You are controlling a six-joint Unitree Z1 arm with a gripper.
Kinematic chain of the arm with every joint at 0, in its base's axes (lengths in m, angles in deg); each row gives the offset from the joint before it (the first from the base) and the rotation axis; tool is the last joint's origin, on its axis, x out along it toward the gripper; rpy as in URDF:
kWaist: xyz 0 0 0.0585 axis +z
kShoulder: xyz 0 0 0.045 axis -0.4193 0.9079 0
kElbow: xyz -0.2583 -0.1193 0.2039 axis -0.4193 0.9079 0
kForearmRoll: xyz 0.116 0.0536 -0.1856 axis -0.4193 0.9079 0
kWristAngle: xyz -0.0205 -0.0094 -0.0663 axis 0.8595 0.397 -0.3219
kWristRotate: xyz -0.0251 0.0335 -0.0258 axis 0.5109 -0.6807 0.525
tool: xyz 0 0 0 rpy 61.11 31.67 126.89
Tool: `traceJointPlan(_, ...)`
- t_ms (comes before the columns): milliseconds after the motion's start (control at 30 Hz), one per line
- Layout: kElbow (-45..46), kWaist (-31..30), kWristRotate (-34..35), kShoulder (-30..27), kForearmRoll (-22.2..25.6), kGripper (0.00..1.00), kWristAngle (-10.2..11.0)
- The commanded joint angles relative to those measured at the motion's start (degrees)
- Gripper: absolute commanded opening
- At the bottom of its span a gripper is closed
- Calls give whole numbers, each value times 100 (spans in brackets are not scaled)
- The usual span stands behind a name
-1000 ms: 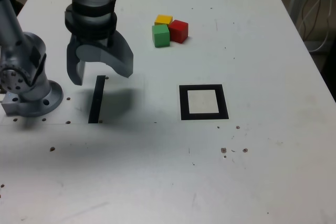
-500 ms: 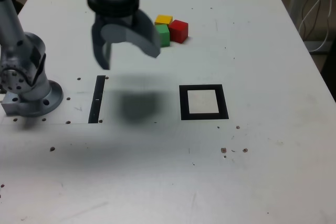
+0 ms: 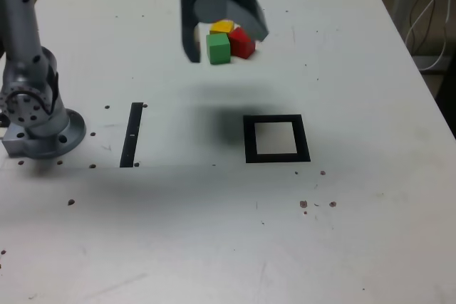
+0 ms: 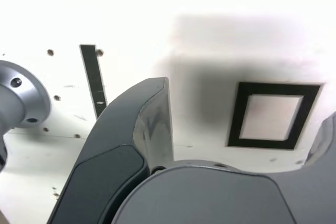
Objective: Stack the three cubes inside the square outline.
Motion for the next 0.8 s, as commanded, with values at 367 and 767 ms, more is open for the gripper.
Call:
traceJointPlan(367,-1558,746,-635,1219,376,98,-93)
traceJointPlan(767,-1697,1229,-308,1787,-202,97,-357)
